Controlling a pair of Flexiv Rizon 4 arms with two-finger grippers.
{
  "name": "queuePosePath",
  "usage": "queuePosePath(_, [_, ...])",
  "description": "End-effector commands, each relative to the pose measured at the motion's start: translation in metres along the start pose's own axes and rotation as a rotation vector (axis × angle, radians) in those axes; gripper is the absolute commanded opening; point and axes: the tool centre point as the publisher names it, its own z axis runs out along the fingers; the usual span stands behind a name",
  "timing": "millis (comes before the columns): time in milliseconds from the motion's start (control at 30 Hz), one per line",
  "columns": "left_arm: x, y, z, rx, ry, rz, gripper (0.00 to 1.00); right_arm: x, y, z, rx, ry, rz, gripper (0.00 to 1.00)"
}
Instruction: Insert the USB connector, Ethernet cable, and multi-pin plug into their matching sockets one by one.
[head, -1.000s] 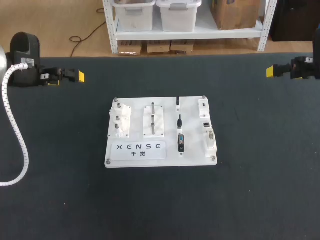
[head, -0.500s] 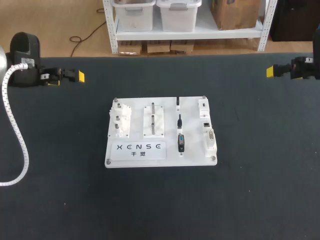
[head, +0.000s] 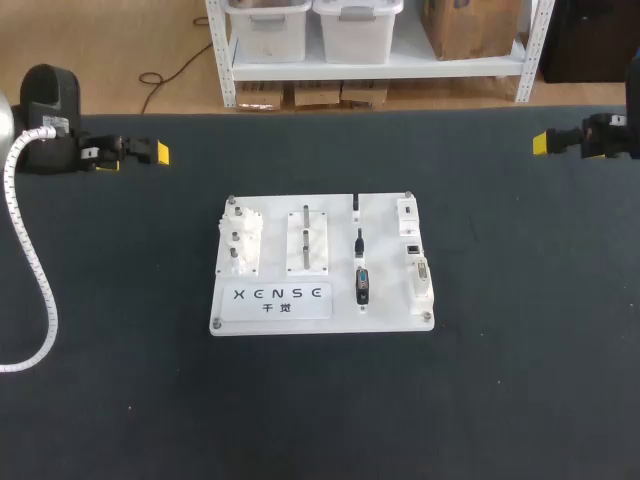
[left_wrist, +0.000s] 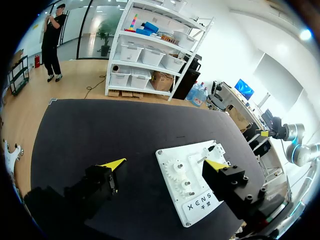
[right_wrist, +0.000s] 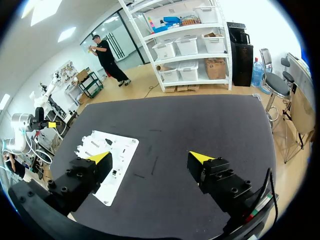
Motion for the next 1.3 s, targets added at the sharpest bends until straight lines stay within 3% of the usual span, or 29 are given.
queuePosePath(33, [0.0,0.0,0.0,0.0,0.0,0.0,1.0,0.0,0.0,0.0,0.0,0.0,0.0,1.0])
queuePosePath(233, [0.0,0.0,0.0,0.0,0.0,0.0,1.0,0.0,0.0,0.0,0.0,0.0,0.0,1.0])
queuePosePath(433, [0.0,0.0,0.0,0.0,0.0,0.0,1.0,-0.032,0.037,0.023,0.166,0.093,-0.082,1.0])
queuePosePath(467, [0.0,0.0,0.0,0.0,0.0,0.0,1.0,-0.036,0.046,0.028,0.19,0.084,-0.076,1.0])
queuePosePath(633, [0.0,0.0,0.0,0.0,0.0,0.0,1.0,-0.045,0.083,0.062,0.309,0.217,-0.037,1.0])
queuePosePath(833, [0.0,0.0,0.0,0.0,0.0,0.0,1.0,-0.032,0.118,0.107,0.413,0.331,0.012,1.0])
queuePosePath(1300, [0.0,0.0,0.0,0.0,0.0,0.0,1.0,0.014,0.152,0.184,0.5,0.493,0.074,1.0])
